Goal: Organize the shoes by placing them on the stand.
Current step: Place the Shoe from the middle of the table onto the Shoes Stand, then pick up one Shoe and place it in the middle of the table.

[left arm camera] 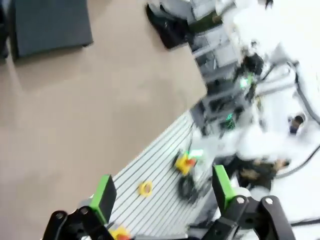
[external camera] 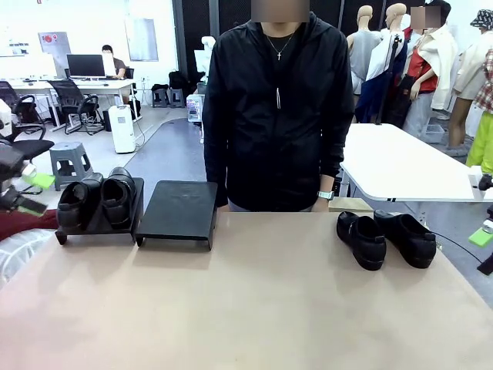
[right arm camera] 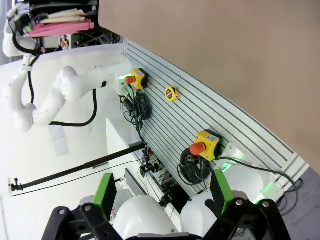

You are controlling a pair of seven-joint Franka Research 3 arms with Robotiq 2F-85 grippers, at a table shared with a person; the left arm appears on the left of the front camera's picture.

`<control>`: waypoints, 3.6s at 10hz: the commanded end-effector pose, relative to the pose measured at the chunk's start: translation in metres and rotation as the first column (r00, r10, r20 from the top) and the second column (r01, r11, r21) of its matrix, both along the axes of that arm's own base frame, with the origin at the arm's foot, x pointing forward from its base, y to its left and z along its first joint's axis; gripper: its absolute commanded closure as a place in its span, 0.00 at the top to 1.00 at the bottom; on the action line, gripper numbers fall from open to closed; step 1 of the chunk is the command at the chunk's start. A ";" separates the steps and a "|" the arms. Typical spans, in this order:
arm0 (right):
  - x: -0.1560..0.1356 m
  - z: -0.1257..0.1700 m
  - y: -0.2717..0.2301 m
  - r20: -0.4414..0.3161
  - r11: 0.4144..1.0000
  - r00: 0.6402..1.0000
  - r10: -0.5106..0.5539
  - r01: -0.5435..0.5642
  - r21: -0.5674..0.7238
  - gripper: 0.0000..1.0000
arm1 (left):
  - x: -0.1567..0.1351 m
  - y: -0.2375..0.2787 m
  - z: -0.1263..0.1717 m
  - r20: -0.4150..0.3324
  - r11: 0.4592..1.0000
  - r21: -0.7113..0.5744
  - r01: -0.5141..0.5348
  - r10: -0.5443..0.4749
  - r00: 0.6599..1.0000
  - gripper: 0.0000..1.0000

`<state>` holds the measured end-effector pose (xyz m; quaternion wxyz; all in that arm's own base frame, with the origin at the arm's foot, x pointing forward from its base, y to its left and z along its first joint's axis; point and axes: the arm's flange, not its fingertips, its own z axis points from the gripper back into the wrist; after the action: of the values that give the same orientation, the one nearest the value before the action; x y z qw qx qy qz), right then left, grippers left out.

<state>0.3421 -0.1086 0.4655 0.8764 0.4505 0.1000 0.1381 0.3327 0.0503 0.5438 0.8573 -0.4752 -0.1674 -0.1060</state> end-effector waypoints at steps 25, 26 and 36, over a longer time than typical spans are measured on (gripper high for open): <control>0.143 -0.020 0.170 0.246 0.680 0.962 -0.120 0.260 -0.685 1.00 | -0.018 -0.005 0.008 0.059 0.987 0.105 0.124 -0.131 0.990 1.00; 0.163 -0.019 0.162 0.269 0.653 0.947 -0.173 0.315 -0.689 1.00 | -0.018 -0.005 0.008 0.059 0.987 0.105 0.124 -0.131 0.990 1.00; 0.290 -0.080 0.094 0.257 0.603 0.915 -0.310 0.398 -0.691 1.00 | -0.018 -0.005 0.008 0.059 0.987 0.105 0.124 -0.131 0.990 1.00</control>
<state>0.6190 -0.0138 0.3870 0.9960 0.0764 -0.0048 -0.0461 0.3153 0.0427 0.5511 0.8672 -0.4376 -0.1584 -0.1772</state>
